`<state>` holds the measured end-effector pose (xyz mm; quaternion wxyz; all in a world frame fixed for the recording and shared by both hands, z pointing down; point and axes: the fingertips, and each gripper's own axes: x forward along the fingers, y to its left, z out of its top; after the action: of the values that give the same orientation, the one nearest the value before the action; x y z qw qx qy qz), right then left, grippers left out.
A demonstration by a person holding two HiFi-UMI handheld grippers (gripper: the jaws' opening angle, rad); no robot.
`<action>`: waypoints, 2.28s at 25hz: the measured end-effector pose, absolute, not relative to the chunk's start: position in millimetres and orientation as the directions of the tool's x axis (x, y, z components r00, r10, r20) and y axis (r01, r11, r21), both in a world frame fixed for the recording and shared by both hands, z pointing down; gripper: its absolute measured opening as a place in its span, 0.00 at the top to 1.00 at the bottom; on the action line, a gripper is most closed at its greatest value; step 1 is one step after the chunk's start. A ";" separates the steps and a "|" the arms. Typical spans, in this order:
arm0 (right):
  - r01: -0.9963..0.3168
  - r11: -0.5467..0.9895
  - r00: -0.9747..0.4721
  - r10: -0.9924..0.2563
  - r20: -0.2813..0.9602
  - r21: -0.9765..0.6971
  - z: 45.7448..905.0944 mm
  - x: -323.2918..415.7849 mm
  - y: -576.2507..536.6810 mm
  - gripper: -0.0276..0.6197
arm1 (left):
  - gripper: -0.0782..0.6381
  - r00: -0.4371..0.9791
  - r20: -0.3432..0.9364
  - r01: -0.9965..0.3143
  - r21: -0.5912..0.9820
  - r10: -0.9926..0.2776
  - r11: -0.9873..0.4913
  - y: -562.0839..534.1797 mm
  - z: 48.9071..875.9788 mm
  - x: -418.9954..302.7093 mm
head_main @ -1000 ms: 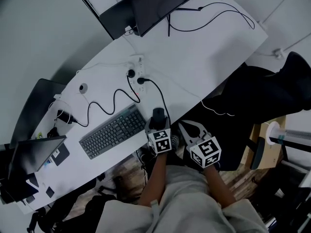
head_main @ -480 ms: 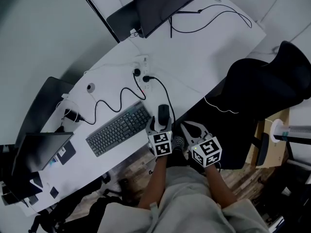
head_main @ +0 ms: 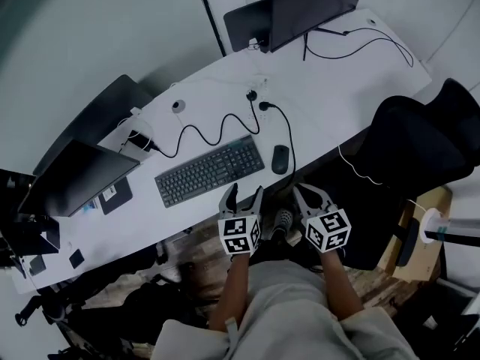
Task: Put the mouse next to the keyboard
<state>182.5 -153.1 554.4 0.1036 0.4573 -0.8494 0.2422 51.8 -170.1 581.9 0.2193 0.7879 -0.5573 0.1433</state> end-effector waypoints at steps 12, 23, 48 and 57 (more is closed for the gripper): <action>-0.766 0.587 -0.641 -0.667 0.381 -0.262 539.1 110.2 -94.0 0.95 | 0.47 0.298 0.377 -0.954 0.139 -0.877 -0.265 -85.8 534.9 -44.4; -0.790 0.567 -0.610 -0.694 0.382 -0.231 538.5 104.7 -58.2 0.95 | 0.47 0.245 0.341 -0.967 0.151 -0.907 -0.205 -28.5 525.5 -68.7; -0.780 0.600 -0.613 -0.680 0.401 -0.175 547.2 100.0 1.9 0.95 | 0.84 0.141 0.294 -0.986 0.129 -0.945 -0.108 15.6 535.2 -87.8; -0.803 0.573 -0.583 -0.695 0.421 -0.166 548.7 112.0 2.6 0.95 | 0.86 0.177 0.333 -0.982 0.126 -0.926 -0.143 0.2 538.3 -79.2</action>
<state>112.0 2.6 548.7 0.1563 0.4289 -0.8729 0.1721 -79.2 0.2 538.3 0.1582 0.7508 -0.6353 0.0880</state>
